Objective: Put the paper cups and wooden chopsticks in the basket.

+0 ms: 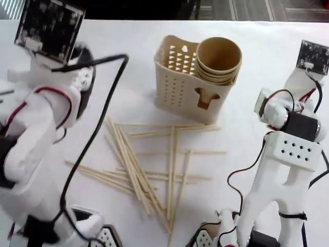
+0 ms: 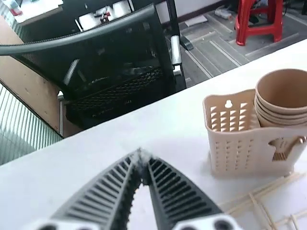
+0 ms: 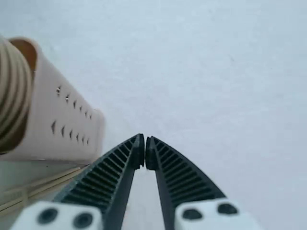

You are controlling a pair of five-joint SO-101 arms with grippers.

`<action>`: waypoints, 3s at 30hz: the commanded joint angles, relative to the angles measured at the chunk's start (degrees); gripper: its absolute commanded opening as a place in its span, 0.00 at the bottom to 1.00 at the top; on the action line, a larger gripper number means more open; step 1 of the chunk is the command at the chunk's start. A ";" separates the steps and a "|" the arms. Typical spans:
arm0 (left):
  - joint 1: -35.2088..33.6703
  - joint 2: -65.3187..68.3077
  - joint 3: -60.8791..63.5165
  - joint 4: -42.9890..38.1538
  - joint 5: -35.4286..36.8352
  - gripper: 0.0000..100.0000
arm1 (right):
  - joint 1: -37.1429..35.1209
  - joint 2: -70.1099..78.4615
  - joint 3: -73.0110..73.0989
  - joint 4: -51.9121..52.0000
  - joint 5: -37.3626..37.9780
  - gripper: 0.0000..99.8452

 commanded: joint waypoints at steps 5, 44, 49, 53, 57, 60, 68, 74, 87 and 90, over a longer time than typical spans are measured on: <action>-7.60 -21.49 35.60 -13.19 -0.09 0.02 | -11.30 -1.36 -12.92 6.99 0.44 0.02; -19.91 -62.37 114.37 -45.63 0.00 0.02 | -30.02 11.82 -32.44 2.95 6.07 0.02; -22.29 -62.46 114.90 -45.54 0.00 0.02 | -37.32 15.78 -34.90 10.68 7.38 0.02; -27.21 -62.46 114.90 -45.63 0.00 0.02 | -41.89 19.91 -34.73 20.97 9.93 0.04; -30.99 -62.46 114.90 -45.63 0.00 0.02 | -46.55 25.36 -34.46 30.90 13.27 0.10; -33.19 -62.46 114.90 -45.63 0.09 0.02 | -48.57 28.97 -30.07 30.46 15.38 0.10; -34.33 -62.46 115.60 -45.63 0.09 0.02 | -52.44 39.78 -25.67 26.59 26.46 0.20; -34.33 -62.46 115.69 -45.63 0.09 0.02 | -53.32 48.48 -25.76 22.37 35.08 0.27; -34.33 -62.46 115.96 -45.63 0.09 0.02 | -53.23 61.41 -31.65 13.85 38.51 0.27; -34.33 -62.46 116.13 -45.71 0.09 0.02 | -52.70 66.24 -35.69 13.85 38.42 0.27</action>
